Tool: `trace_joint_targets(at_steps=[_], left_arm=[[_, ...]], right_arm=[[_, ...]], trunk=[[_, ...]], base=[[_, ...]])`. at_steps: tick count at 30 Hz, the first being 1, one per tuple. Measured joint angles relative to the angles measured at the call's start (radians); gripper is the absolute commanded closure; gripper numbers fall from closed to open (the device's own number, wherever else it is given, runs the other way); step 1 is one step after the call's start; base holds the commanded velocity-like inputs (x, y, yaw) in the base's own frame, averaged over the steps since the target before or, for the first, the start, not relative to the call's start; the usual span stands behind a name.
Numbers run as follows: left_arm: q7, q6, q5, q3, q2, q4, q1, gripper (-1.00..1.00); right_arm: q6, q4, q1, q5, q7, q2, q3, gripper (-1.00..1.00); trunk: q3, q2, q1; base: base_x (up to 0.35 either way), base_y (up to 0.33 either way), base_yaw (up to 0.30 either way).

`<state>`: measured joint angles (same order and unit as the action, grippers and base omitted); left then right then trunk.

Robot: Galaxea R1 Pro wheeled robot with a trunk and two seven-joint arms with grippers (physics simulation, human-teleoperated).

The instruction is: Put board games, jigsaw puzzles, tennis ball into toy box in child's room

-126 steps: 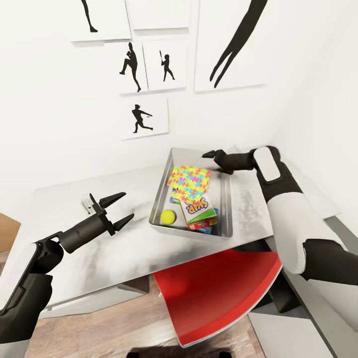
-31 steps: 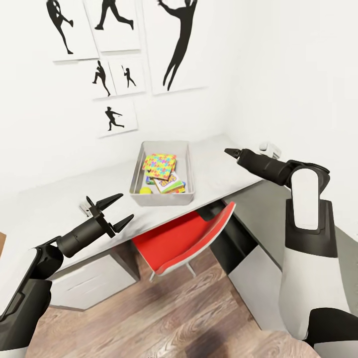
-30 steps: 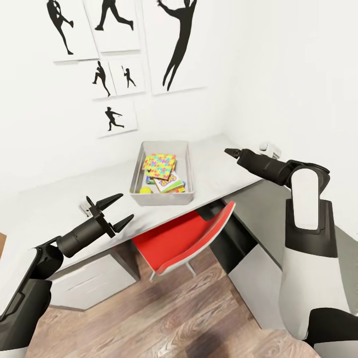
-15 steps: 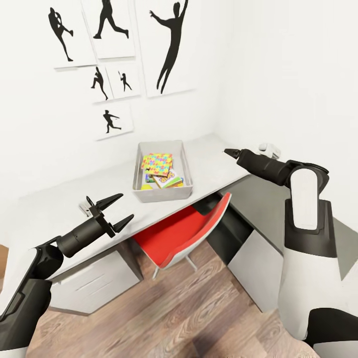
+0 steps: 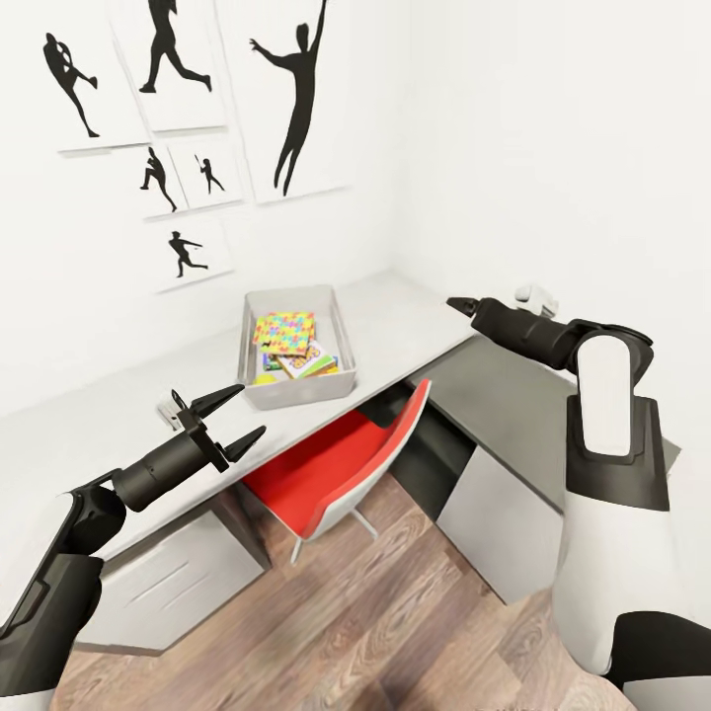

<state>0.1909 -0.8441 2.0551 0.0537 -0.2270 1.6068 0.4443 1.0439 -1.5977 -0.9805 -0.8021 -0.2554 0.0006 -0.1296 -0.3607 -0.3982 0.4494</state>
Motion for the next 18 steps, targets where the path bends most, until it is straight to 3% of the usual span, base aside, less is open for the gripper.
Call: trace_joint_targets(at_steps=[18], left_arm=[[0.001,0.0,-0.001,-0.001,0.0,0.0,0.0,-1.0]], right_arm=[[0.0,0.054,0.001,-0.001,0.0,-0.004,-0.011,-1.0]], trunk=[[0.025,0.0,0.0]], base=[[-0.001,0.001,-0.213]])
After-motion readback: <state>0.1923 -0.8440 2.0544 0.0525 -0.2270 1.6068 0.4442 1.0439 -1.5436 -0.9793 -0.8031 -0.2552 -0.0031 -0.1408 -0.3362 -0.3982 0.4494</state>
